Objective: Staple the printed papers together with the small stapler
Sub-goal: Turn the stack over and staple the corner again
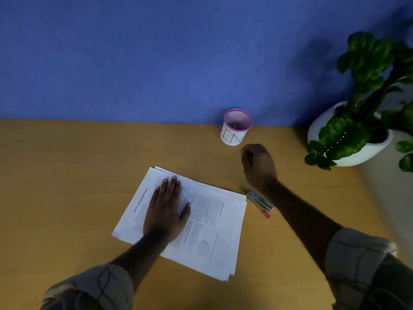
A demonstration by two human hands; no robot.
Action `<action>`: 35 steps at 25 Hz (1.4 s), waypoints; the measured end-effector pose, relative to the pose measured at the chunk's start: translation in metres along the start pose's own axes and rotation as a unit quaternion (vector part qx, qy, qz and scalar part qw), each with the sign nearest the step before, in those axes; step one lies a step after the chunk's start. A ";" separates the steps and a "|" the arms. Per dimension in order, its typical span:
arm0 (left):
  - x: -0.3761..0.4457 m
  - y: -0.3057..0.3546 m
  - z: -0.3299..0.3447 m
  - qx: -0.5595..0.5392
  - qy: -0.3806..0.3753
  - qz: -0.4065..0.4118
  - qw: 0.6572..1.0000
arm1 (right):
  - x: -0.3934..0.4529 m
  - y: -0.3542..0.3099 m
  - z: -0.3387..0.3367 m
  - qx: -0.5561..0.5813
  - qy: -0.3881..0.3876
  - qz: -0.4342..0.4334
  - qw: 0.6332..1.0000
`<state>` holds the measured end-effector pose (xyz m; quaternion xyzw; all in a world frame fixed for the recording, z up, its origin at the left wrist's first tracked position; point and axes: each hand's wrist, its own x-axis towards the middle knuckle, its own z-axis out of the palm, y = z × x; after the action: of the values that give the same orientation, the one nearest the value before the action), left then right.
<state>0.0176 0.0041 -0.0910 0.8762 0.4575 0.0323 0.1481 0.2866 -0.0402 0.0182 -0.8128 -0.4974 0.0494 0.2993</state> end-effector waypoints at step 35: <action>0.058 0.069 -0.055 0.115 -0.191 0.187 0.957 | -0.031 0.015 -0.008 0.025 0.004 0.090 0.996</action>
<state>0.0953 0.0266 -0.0233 0.9470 0.2490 -0.1616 0.1224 0.2851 -0.0745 0.0097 -0.8467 -0.4198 0.0852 0.3156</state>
